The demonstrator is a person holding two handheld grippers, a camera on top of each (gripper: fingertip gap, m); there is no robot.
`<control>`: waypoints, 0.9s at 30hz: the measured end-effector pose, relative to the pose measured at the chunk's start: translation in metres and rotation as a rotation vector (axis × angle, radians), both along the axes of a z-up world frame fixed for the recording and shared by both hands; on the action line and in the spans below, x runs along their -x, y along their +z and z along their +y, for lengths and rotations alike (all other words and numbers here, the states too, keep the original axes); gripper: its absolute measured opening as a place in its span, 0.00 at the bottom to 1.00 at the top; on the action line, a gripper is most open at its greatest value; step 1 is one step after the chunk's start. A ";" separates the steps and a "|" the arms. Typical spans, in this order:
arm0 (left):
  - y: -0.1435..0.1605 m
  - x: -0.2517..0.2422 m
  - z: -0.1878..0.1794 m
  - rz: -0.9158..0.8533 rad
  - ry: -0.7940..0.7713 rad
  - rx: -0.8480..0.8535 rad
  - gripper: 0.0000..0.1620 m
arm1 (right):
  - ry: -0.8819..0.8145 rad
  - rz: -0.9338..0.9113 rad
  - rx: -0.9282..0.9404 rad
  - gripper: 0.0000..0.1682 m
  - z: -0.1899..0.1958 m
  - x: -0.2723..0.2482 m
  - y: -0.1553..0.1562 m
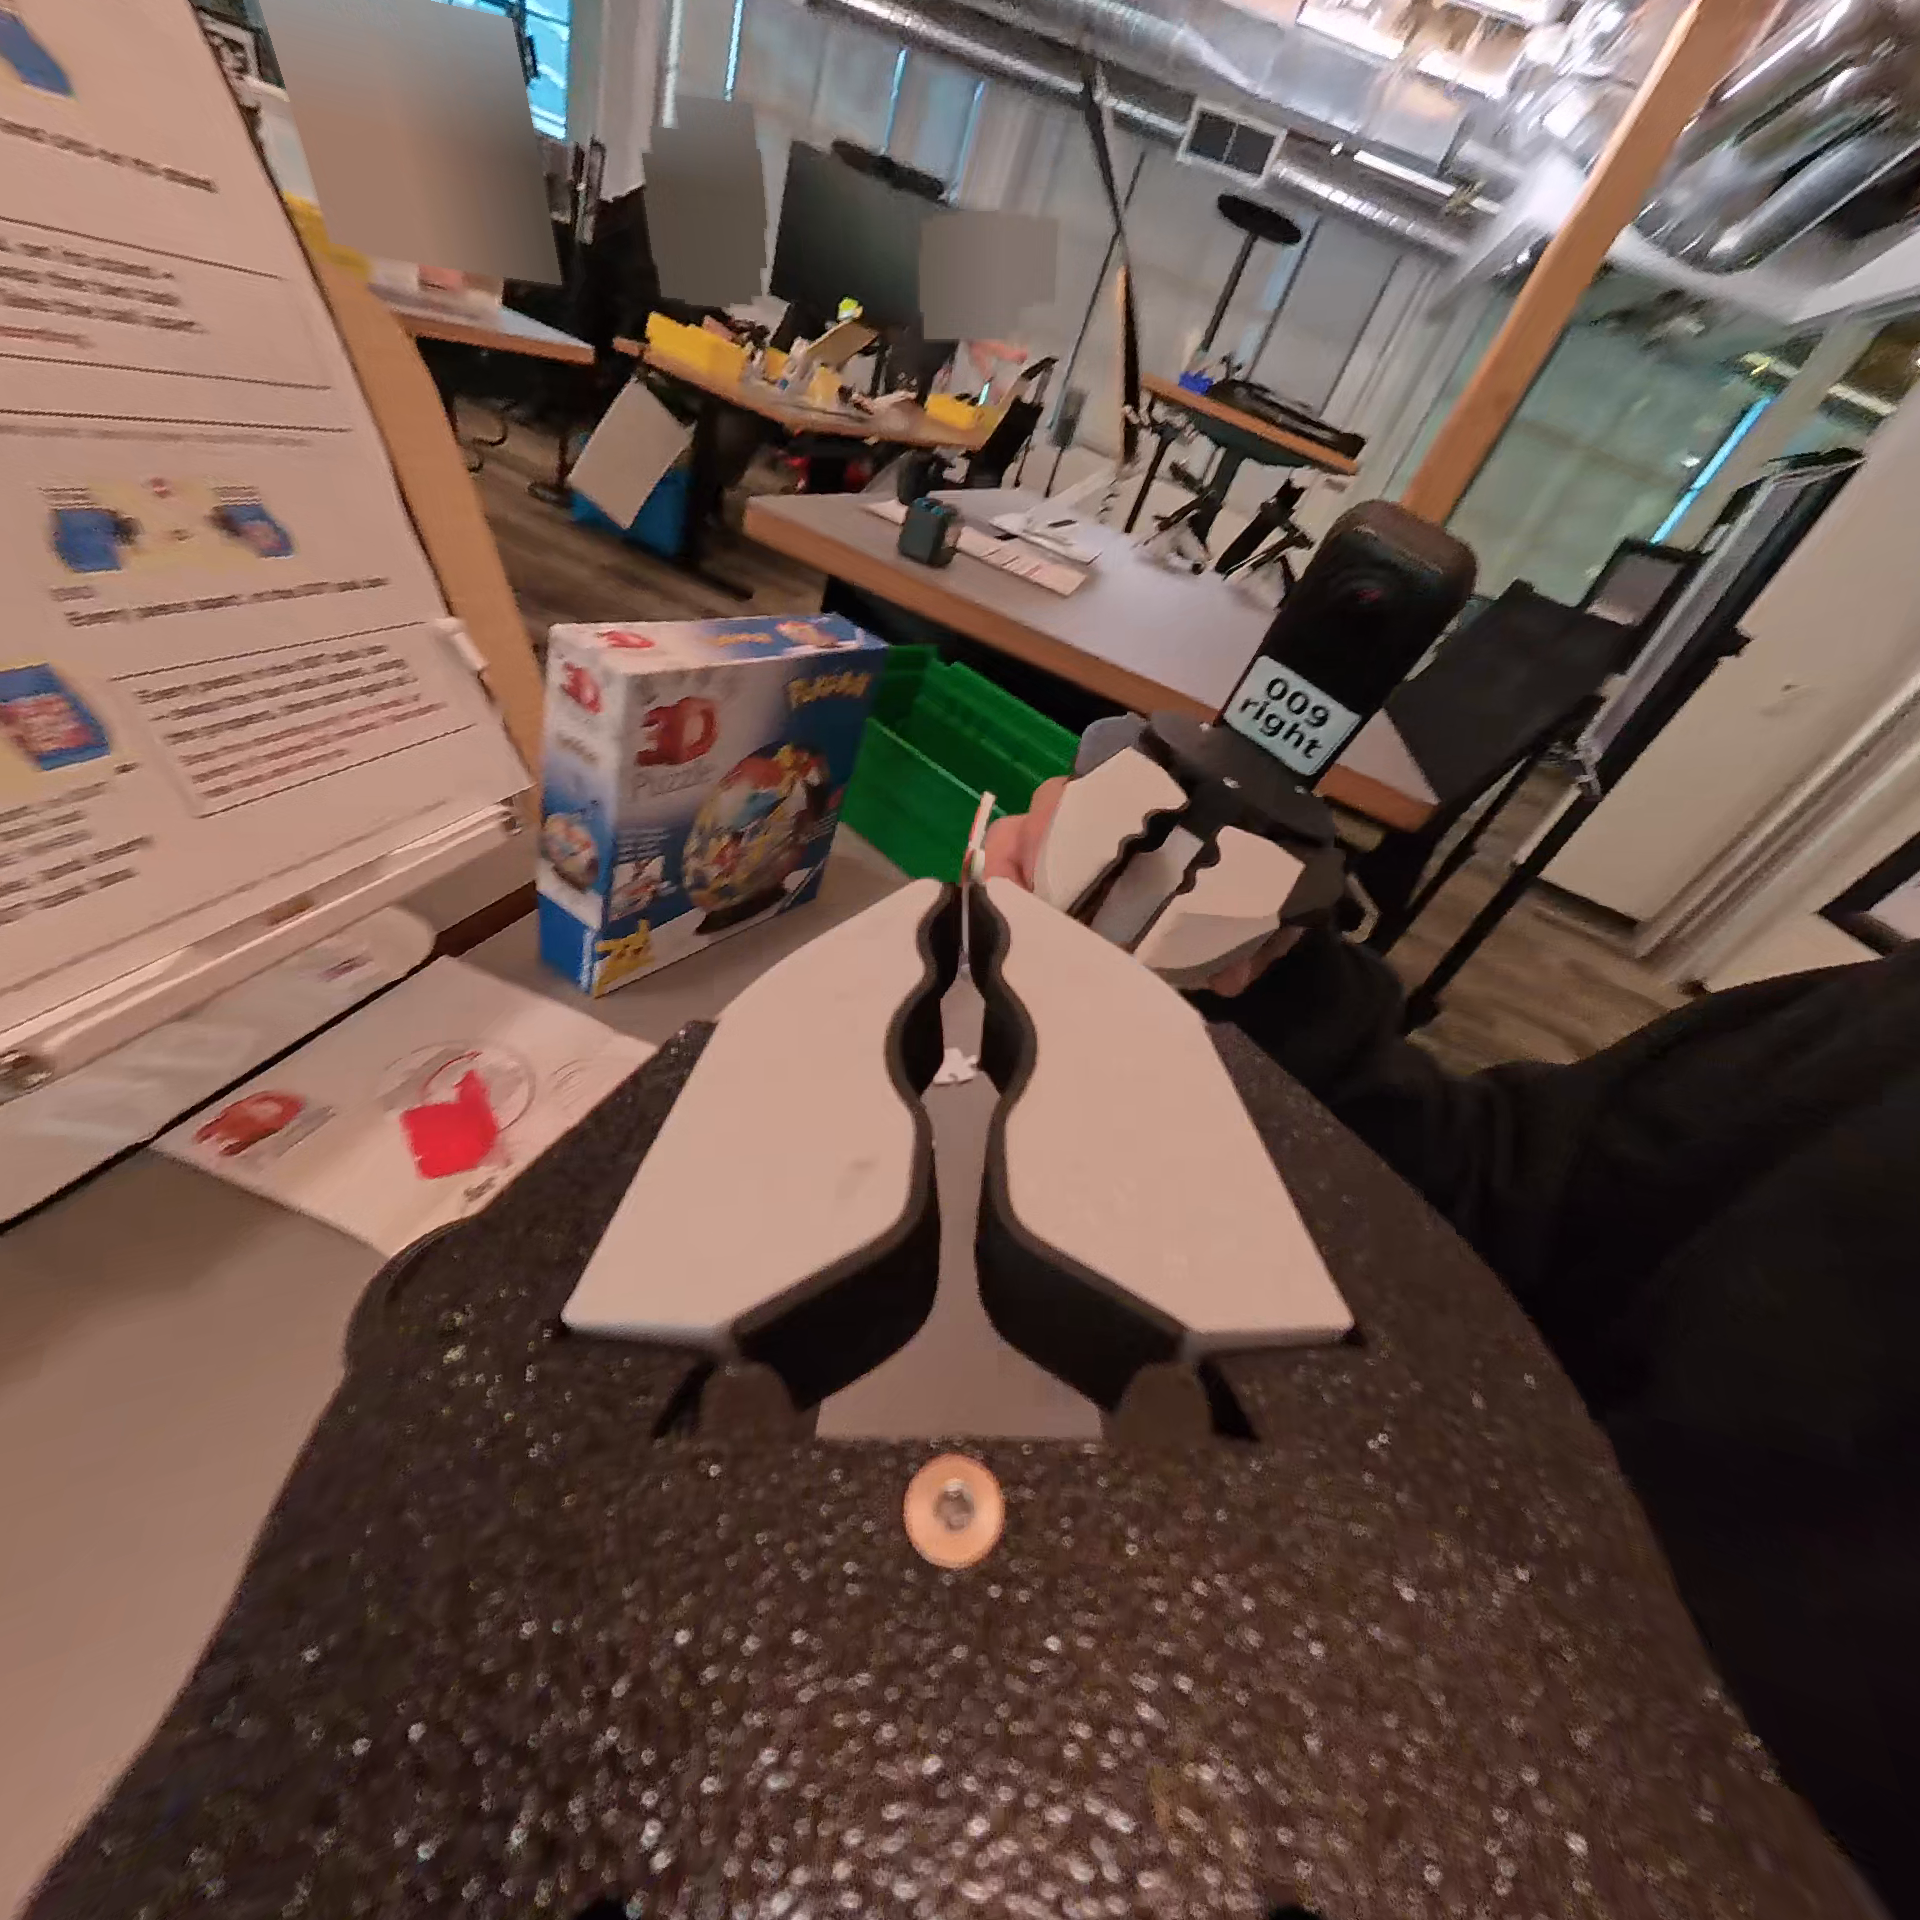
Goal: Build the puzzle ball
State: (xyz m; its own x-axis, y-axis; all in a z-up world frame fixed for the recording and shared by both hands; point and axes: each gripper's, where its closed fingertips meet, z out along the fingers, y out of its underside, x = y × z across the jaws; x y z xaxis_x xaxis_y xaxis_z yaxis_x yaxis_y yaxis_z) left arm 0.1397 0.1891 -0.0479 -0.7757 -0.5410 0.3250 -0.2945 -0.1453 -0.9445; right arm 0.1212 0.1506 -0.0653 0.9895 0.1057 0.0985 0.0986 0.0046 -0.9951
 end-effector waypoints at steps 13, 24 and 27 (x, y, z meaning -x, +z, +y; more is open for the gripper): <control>0.009 0.009 -0.021 -0.025 -0.063 0.047 0.00 | 0.058 0.081 -0.095 0.09 -0.010 0.006 0.021; 0.009 0.015 -0.025 0.008 -0.093 0.074 0.00 | 0.058 0.089 -0.114 0.09 -0.015 0.007 0.027; 0.008 0.016 -0.028 0.013 -0.103 0.076 0.00 | 0.027 0.077 -0.083 0.12 -0.012 0.002 0.021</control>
State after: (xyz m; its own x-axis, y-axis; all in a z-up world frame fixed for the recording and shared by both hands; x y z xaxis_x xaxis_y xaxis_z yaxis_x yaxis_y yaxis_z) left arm 0.1233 0.1612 -0.0397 -0.8212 -0.4320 0.3729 -0.3239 -0.1850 -0.9278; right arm 0.1193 0.1384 -0.0441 0.9914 0.1267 0.0316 0.0203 0.0889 -0.9958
